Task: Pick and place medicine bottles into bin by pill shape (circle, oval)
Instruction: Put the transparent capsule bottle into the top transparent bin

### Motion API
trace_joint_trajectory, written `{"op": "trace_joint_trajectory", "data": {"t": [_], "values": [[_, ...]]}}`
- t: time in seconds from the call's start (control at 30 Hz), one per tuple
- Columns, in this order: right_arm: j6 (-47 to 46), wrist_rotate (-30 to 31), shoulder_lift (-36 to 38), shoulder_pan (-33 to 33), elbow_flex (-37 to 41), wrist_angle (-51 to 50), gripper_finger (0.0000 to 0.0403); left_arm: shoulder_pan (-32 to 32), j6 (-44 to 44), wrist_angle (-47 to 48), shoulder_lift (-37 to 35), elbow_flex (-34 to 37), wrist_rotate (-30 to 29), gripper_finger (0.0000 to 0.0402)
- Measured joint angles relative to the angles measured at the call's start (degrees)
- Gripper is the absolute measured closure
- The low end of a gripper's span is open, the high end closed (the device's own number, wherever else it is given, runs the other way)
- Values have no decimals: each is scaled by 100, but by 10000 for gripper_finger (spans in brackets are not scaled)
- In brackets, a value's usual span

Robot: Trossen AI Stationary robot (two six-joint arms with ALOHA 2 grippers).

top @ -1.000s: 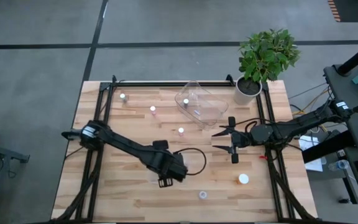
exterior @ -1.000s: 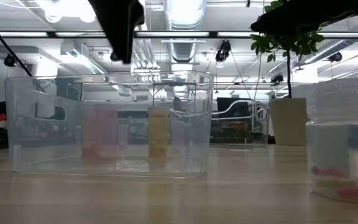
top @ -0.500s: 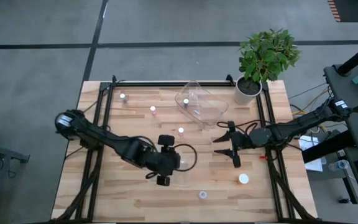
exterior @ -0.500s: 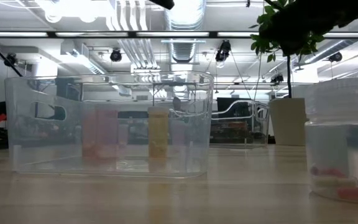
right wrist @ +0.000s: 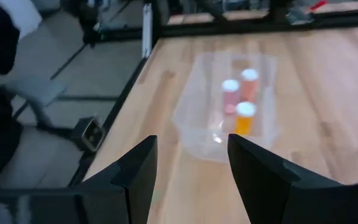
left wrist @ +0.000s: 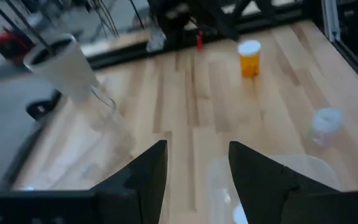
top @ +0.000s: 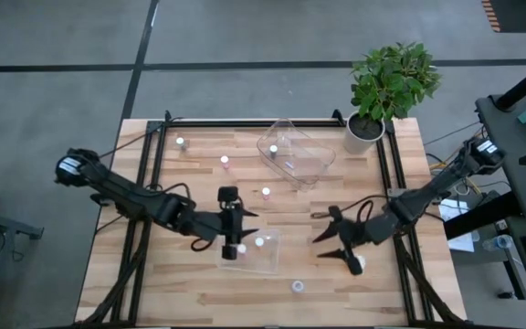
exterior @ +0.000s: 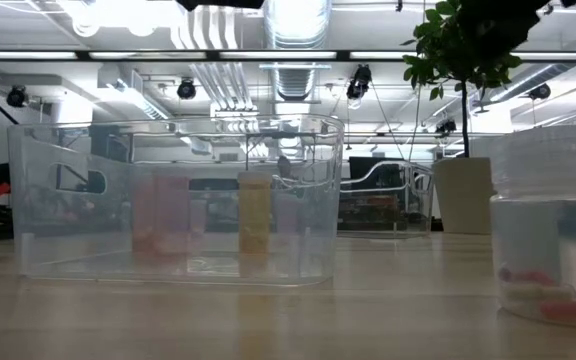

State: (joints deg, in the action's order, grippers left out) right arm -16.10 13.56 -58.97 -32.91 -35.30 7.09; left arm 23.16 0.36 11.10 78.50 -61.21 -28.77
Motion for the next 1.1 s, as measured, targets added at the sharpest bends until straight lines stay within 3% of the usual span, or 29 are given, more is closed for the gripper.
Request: {"op": "trace_joint_trajectory", "data": {"t": [0.27,0.43,0.67,0.83,1.1], "values": [[-43,4,-1294,-436,-1216,-587,216,-64,780,-1920,-295,849,-31,246],[-85,2,-2004,-666,-2122,-1402,216,-66,933,-2440,-365,1081,-31,246],[-207,4,-2945,-722,-3473,-3011,213,-66,1097,-2464,-421,1077,-28,246],[-389,10,-3584,-679,-4346,-4323,184,-66,1106,-2490,-544,1088,-28,246],[-239,-4,-4237,-615,-4486,-4451,135,-66,1112,-2546,-551,1093,-28,246]]}}
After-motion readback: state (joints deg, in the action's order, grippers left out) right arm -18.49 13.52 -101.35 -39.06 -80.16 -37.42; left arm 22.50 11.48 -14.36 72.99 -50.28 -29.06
